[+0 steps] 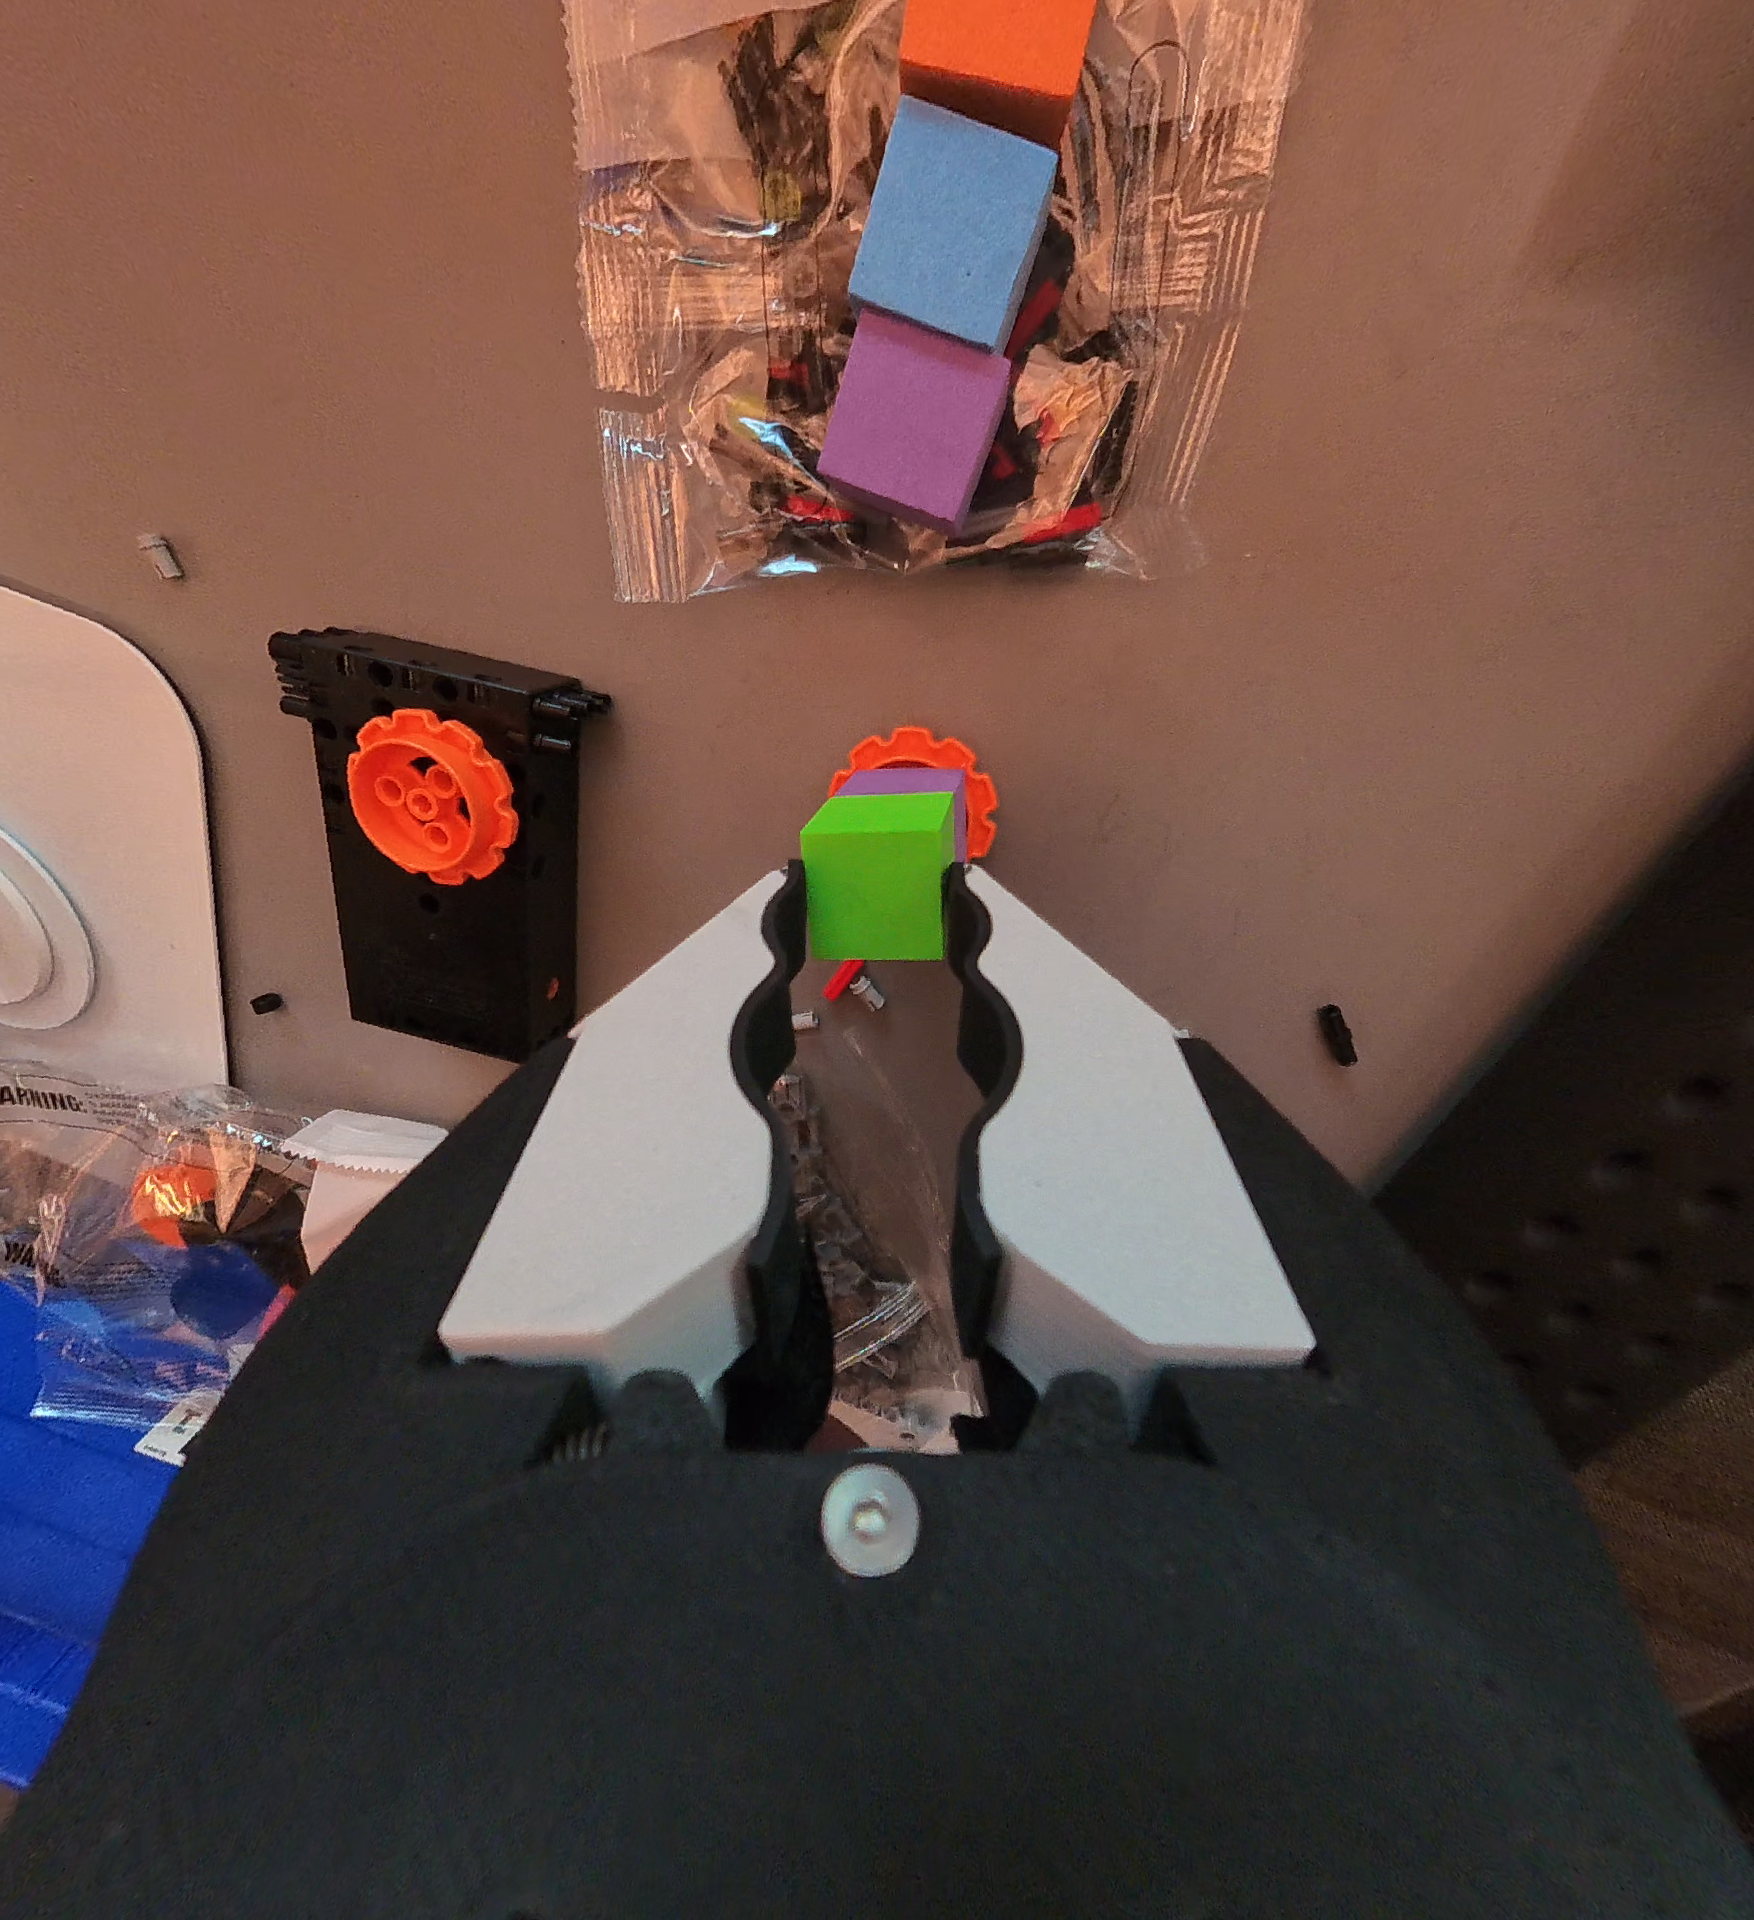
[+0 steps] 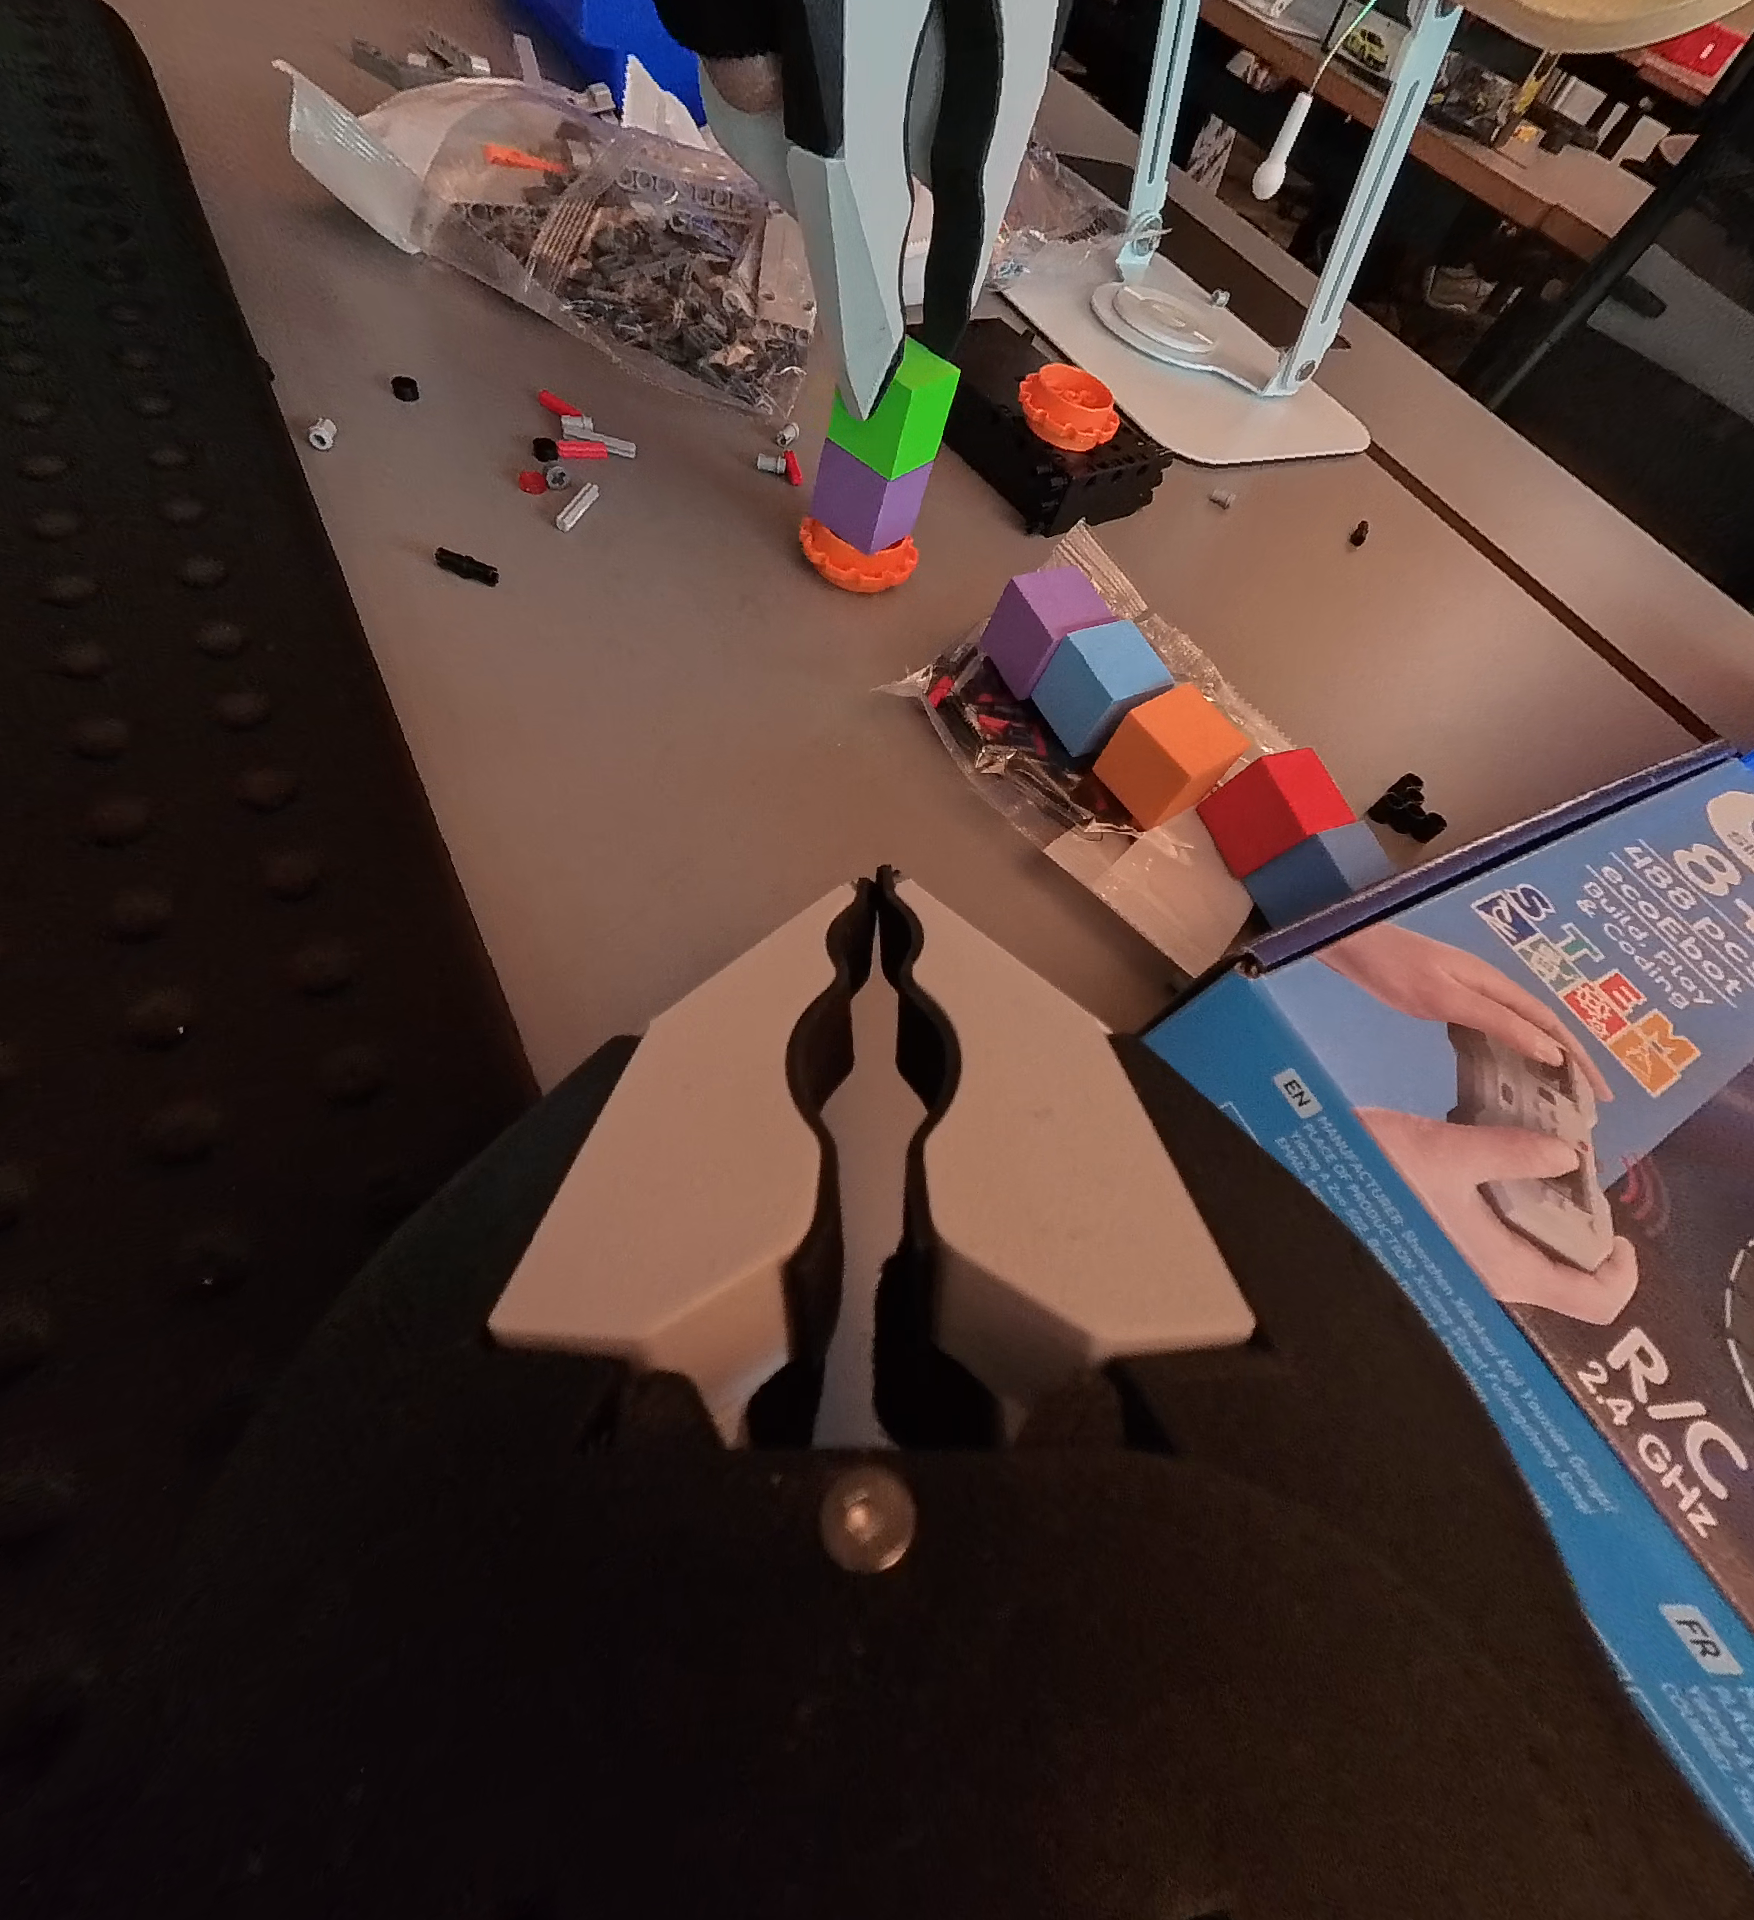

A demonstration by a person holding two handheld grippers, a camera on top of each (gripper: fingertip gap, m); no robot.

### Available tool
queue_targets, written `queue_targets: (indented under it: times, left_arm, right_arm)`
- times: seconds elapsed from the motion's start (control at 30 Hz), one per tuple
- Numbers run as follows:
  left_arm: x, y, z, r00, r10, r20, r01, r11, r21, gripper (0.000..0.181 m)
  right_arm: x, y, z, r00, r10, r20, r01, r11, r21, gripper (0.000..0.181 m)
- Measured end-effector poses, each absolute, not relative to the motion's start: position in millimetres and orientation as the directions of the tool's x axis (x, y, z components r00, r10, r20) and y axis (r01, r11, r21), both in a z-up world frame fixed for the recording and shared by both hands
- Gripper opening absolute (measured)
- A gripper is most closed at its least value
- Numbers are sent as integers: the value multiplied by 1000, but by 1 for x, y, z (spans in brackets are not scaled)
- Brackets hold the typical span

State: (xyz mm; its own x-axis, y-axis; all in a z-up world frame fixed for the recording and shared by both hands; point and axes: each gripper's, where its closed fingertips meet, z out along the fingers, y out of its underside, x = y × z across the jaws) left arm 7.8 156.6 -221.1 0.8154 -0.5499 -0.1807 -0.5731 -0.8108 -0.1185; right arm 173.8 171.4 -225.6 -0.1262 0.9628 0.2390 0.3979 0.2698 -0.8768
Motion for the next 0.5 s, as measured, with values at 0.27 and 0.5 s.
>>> queue_targets:
  times: [0.27, 0.5]
  left_arm:
    - [7, 158, -218, 815, -546, -195, -573, -809, -129, 25]
    - [7, 160, -217, 814, -547, -197, -575, -806, -140, 25]
  right_arm:
    - [174, 171, -225, -125, 963, 240, 394, 270, -878, 0]
    - [173, 171, -225, -124, 963, 241, 392, 270, -879, 0]
